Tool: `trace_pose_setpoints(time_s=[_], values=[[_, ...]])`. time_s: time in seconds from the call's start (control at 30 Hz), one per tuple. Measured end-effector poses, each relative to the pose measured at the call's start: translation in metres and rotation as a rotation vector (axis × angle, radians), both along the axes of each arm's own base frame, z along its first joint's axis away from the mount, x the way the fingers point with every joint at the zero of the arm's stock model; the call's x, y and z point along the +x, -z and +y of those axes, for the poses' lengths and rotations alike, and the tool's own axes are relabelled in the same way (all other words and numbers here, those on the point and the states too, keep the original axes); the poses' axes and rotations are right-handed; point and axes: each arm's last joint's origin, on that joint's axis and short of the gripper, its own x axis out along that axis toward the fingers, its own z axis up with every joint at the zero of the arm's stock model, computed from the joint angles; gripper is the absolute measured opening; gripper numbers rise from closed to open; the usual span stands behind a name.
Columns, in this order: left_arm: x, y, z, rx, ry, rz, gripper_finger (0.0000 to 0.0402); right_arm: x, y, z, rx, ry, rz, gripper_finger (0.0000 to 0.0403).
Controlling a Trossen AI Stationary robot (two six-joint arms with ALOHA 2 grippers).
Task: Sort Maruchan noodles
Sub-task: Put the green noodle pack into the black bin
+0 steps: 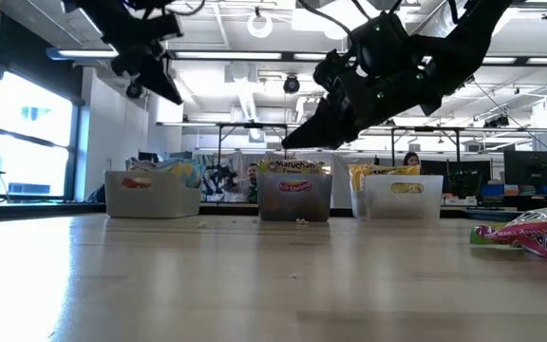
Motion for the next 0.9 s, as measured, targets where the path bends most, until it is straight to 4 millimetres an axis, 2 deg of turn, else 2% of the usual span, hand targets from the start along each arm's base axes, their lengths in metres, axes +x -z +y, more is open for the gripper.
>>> trace_pose_setpoints(time_s=[0.13, 0.37, 0.5, 0.63, 0.8, 0.9], values=[[0.009, 0.014, -0.029, -0.092, 0.014, -0.154, 0.0007, 0.003, -0.004, 0.007, -0.054, 0.034, -0.037, 0.0002], [0.029, 0.056, -0.074, -0.234, 0.114, -0.453, 0.0007, 0.009, -0.017, 0.027, -0.161, 0.055, -0.180, 0.0000], [0.031, 0.076, -0.097, -0.302, 0.200, -0.634, 0.0007, 0.011, -0.022, 0.035, -0.223, 0.075, -0.230, 0.0000], [0.029, 0.082, -0.111, -0.363, 0.258, -0.784, 0.0007, 0.012, -0.027, 0.046, -0.225, 0.045, -0.281, 0.0000], [0.030, 0.087, -0.125, -0.435, 0.288, -0.771, 0.0007, 0.011, -0.025, 0.062, -0.176, 0.006, -0.264, 0.0000], [0.031, 0.090, -0.133, -0.459, 0.307, -0.750, 0.0007, 0.007, -0.023, 0.071, -0.122, -0.010, -0.119, 0.0000]])
